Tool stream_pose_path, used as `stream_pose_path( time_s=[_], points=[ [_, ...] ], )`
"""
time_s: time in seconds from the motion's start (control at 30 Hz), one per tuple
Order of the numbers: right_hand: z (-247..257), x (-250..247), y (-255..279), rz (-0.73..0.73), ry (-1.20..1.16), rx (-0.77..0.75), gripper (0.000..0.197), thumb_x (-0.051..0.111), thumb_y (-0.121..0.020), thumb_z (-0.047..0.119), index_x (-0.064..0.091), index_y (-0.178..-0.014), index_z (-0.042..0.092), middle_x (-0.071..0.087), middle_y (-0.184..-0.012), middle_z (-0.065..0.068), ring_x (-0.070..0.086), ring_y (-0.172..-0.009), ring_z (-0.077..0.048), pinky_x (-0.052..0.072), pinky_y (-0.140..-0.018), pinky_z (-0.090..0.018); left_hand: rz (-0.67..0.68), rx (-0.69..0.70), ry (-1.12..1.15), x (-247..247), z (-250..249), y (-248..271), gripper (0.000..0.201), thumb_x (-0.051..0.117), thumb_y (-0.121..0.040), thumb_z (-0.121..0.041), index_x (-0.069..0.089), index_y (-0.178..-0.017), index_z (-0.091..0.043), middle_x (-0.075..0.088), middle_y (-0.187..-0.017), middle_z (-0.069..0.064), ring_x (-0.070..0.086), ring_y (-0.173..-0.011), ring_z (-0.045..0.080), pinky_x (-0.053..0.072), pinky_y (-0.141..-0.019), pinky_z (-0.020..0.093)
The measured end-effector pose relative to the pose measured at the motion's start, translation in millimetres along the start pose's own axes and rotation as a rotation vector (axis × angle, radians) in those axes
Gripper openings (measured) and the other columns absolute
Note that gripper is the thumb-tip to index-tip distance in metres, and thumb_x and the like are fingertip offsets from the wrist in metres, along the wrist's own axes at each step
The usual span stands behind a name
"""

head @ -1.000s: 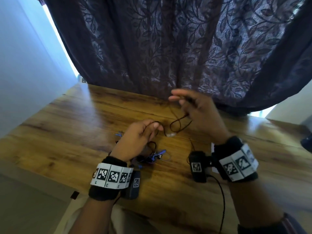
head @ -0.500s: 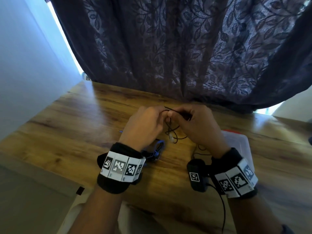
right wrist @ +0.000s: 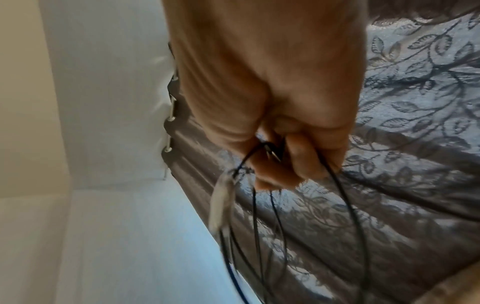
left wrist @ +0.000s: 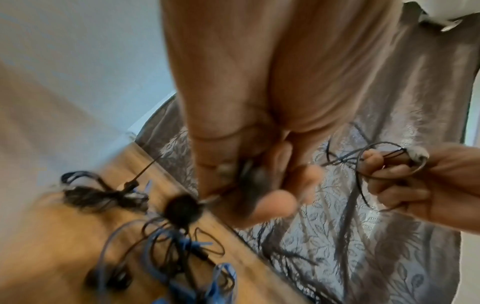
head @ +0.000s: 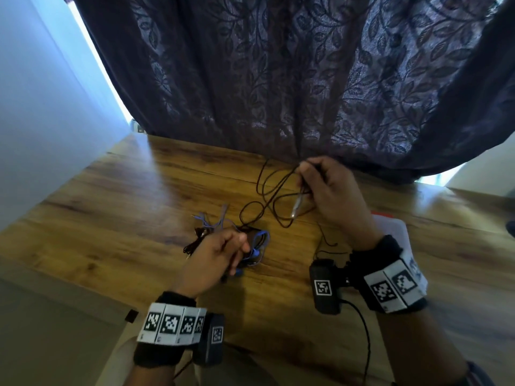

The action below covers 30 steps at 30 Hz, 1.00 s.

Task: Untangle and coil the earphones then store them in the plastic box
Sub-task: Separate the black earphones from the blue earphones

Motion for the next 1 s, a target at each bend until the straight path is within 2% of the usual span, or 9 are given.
stream_pose_path(
  time_s=[0.13,0.27,0.37,0.47,0.53,0.63,0.7,0.87,1.0],
  points=[
    [-62.3,37.7,10.4,0.319,0.101,0.332,0.018,0.055,-0.102,0.02,0.064,-0.088,0.016,0.068,-0.078,0.001,0.052,-0.049,0.001,0.043,-0.051,-0.013,0.173,-0.338,-0.164,24.4,56.5,6.0,0.031,0.042,-0.106,-0.023,0.058,-0.083,-0.012,0.061,-0.061,-0.003,0.055,-0.056,0.011,0.046,-0.056,0.024],
    [-87.4,52.4,21.5,0.437,0.232,0.394,0.023,0.053,-0.104,0.022,0.063,-0.083,0.02,0.065,-0.074,0.0,0.051,-0.047,0.002,0.037,-0.044,-0.006,0.187,-0.503,-0.197,33.7,73.0,-7.9,0.031,0.039,-0.107,-0.02,0.055,-0.083,-0.008,0.064,-0.071,0.007,0.059,-0.053,0.013,0.045,-0.049,0.021],
    [-98.5,62.2,26.8,0.46,0.239,0.412,0.021,0.053,-0.103,0.023,0.064,-0.086,0.02,0.064,-0.068,0.005,0.051,-0.045,0.005,0.039,-0.049,-0.009,0.124,-0.417,-0.145,24.8,62.5,-35.1,0.028,0.041,-0.106,-0.016,0.056,-0.084,-0.008,0.063,-0.072,0.005,0.06,-0.061,0.016,0.048,-0.055,0.023],
    [-110.0,70.6,29.4,0.399,0.174,0.435,0.017,0.057,-0.102,0.026,0.066,-0.09,0.02,0.073,-0.087,-0.004,0.059,-0.058,-0.003,0.051,-0.067,-0.027,0.023,-0.23,-0.278,3.0,45.0,-64.1,0.028,0.046,-0.105,-0.016,0.066,-0.085,-0.011,0.066,-0.085,0.003,0.062,-0.087,0.018,0.047,-0.078,0.025],
    [-111.5,73.4,30.9,0.348,0.163,0.432,0.014,0.06,-0.1,0.028,0.069,-0.097,0.019,0.074,-0.097,-0.004,0.064,-0.071,-0.007,0.057,-0.079,-0.036,-0.003,-0.191,-0.309,-5.0,41.1,-73.4,0.026,0.047,-0.103,-0.012,0.069,-0.093,-0.005,0.067,-0.089,0.002,0.061,-0.093,0.018,0.043,-0.083,0.026],
    [-104.3,76.8,35.3,0.428,0.286,0.361,0.03,0.061,-0.098,0.036,0.065,-0.123,0.02,0.063,-0.11,0.01,0.06,-0.099,-0.007,0.048,-0.077,-0.016,-0.054,-0.186,-0.332,-12.4,42.6,-67.6,0.023,0.049,-0.103,-0.015,0.068,-0.091,-0.01,0.071,-0.088,0.006,0.065,-0.089,0.023,0.05,-0.078,0.033],
    [-104.1,74.8,35.1,0.448,0.405,0.306,0.039,0.057,-0.099,0.042,0.058,-0.134,0.025,0.063,-0.121,0.006,0.059,-0.111,-0.012,0.049,-0.085,-0.023,-0.113,-0.177,-0.426,-20.6,43.9,-57.0,0.025,0.049,-0.103,-0.024,0.067,-0.089,-0.013,0.07,-0.089,0.011,0.065,-0.086,0.025,0.048,-0.071,0.032],
    [-92.2,65.4,25.7,0.35,0.572,0.172,0.065,0.056,-0.093,0.0,0.038,-0.149,0.029,0.067,-0.12,-0.009,0.064,-0.111,-0.022,0.053,-0.098,-0.037,-0.206,-0.216,-0.494,-31.7,50.5,-36.3,0.021,0.052,-0.101,-0.017,0.065,-0.085,-0.016,0.065,-0.084,0.011,0.064,-0.084,0.029,0.046,-0.07,0.031],
    [-71.3,54.3,21.3,0.296,0.586,0.046,0.068,0.059,-0.092,-0.003,0.036,-0.148,0.027,0.068,-0.123,-0.005,0.068,-0.106,-0.015,0.056,-0.094,-0.033,-0.224,-0.299,-0.636,-38.3,51.8,-28.7,0.018,0.052,-0.1,-0.022,0.067,-0.103,-0.013,0.068,-0.101,0.015,0.065,-0.096,0.032,0.05,-0.077,0.034]
  ],
)
Point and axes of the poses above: each hand's wrist, its own y-axis away from the middle knuckle, its own x-axis out of the palm, z = x × y, the point moved 8 cm from there along -y, towards the middle knuckle
